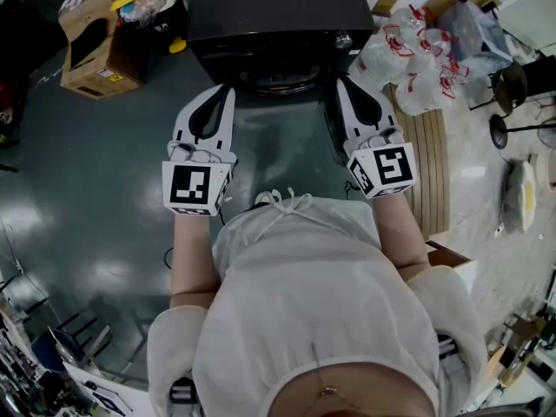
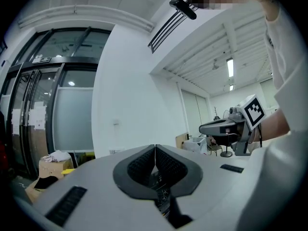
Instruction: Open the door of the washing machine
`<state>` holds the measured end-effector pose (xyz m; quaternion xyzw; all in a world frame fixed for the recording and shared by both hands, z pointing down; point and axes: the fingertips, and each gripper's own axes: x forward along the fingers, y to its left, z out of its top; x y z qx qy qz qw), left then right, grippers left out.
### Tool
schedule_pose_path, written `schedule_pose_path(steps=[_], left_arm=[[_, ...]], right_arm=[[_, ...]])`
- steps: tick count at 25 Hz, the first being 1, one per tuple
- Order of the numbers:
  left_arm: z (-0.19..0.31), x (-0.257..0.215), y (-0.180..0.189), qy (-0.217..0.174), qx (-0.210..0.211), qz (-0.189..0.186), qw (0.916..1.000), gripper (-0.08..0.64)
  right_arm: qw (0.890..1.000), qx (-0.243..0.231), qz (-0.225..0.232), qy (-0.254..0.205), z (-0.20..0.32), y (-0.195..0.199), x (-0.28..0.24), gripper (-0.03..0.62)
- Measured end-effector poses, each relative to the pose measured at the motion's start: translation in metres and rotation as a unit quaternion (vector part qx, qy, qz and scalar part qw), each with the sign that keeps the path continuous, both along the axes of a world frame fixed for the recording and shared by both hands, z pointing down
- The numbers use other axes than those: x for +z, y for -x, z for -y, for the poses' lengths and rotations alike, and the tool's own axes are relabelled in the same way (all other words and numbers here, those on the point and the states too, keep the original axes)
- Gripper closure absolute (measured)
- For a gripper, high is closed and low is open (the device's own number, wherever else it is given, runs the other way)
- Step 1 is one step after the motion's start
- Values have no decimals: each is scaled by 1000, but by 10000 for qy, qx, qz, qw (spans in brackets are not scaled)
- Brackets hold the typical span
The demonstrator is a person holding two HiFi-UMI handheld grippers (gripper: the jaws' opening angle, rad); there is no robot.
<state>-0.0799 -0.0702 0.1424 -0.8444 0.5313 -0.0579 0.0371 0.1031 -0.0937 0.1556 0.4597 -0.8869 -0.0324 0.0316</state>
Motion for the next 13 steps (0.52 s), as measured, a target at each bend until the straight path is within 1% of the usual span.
schedule_pose_path(steps=[6, 13], left_arm=[[-3, -2, -2, -23, 1, -136, 9999, 537], [-7, -4, -6, -51, 29, -161, 9999, 537]], right_arm=[[10000, 30, 88, -31, -4, -3, -2, 592], [9999, 96, 112, -58, -10, -3, -3, 592]])
